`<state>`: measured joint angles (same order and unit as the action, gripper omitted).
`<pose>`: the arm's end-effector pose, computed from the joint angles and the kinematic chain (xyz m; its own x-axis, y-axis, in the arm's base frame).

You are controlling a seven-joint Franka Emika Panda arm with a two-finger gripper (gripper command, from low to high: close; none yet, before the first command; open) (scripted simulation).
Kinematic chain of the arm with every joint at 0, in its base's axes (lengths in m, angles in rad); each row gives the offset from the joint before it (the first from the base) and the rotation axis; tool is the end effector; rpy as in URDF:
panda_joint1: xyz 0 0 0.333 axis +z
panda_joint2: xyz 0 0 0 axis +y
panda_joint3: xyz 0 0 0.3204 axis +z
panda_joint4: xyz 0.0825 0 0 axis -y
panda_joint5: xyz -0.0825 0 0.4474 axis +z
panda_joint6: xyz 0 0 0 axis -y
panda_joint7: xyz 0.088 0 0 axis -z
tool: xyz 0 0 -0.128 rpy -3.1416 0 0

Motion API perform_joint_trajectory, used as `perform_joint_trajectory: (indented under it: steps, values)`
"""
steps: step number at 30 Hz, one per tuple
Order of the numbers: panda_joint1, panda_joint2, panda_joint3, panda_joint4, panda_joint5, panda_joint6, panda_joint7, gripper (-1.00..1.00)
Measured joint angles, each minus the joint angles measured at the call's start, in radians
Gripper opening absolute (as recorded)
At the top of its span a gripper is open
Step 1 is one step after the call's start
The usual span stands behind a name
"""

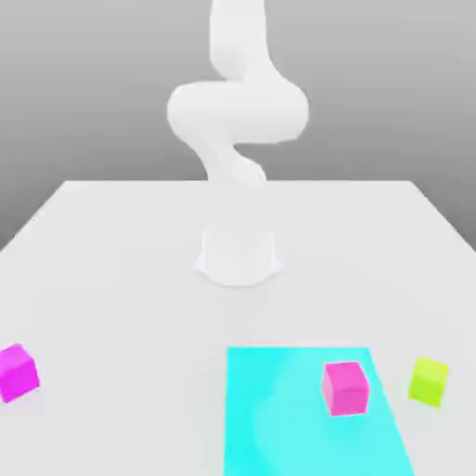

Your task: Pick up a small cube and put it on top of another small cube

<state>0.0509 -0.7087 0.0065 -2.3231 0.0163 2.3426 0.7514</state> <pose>0.4547 0.0273 0.6559 0.5825 -0.6574 0.4781 -0.4688 -0.7522 -0.4631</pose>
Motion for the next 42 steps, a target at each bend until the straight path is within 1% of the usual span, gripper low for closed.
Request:
perform_joint_trajectory:
  steps: [10, 16, 20, 24, 27, 30, 31, 37, 39, 42]
  values:
    - [0.180, 0.368, 0.067, -0.092, 0.055, 0.168, -0.190, 0.00]
    - [0.259, 0.585, 0.139, -0.147, 0.046, 0.269, -0.272, 0.00]
    - [0.341, 0.732, 0.176, -0.184, -0.004, 0.337, -0.295, 0.00]
    - [0.395, 0.879, 0.182, -0.220, -0.092, 0.402, -0.291, 0.00]
    - [0.436, 0.989, 0.153, -0.214, -0.154, 0.473, -0.262, 0.00]
    - [0.479, 1.097, 0.104, -0.193, -0.190, 0.557, -0.236, 0.00]
    - [0.486, 1.118, 0.095, -0.189, -0.197, 0.573, -0.230, -1.00]
    - [0.489, 1.128, 0.091, -0.186, -0.202, 0.581, -0.226, -1.00]
    - [0.478, 1.091, 0.106, -0.195, -0.191, 0.552, -0.235, -1.00]
    - [0.452, 0.993, 0.141, -0.216, -0.148, 0.475, -0.268, -1.00]
